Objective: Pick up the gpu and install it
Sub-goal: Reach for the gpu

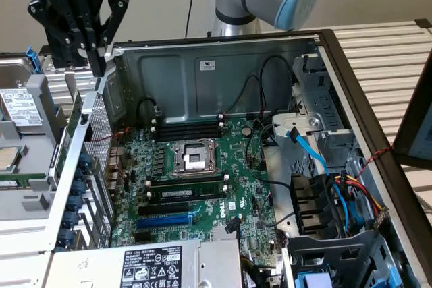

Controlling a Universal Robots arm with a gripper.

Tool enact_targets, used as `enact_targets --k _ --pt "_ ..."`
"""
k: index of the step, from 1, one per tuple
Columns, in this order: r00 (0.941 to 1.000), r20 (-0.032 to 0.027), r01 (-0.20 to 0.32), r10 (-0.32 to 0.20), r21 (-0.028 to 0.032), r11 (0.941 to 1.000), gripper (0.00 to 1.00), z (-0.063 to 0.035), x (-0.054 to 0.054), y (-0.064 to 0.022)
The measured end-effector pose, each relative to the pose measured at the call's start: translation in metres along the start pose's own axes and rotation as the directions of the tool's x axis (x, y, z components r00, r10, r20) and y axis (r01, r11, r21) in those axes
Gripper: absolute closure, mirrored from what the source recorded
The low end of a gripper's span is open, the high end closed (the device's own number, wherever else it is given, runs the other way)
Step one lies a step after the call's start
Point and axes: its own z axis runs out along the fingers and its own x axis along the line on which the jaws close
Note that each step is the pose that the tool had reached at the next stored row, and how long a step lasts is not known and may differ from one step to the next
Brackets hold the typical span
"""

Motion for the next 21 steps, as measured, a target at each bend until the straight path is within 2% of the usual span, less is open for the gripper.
enact_targets --k 5,11,21 --pt "1.0 -0.0002 0.0 0.0 -0.002 1.0 0.89 0.0047 0.021 0.0036" --pt "1.0 -0.0007 0.0 0.0 -0.0088 1.0 0.89 0.0065 0.049 0.0044" --pt "1.0 -0.0008 0.0 0.0 -0.0101 0.9999 0.89 0.0087 0.093 0.0069"
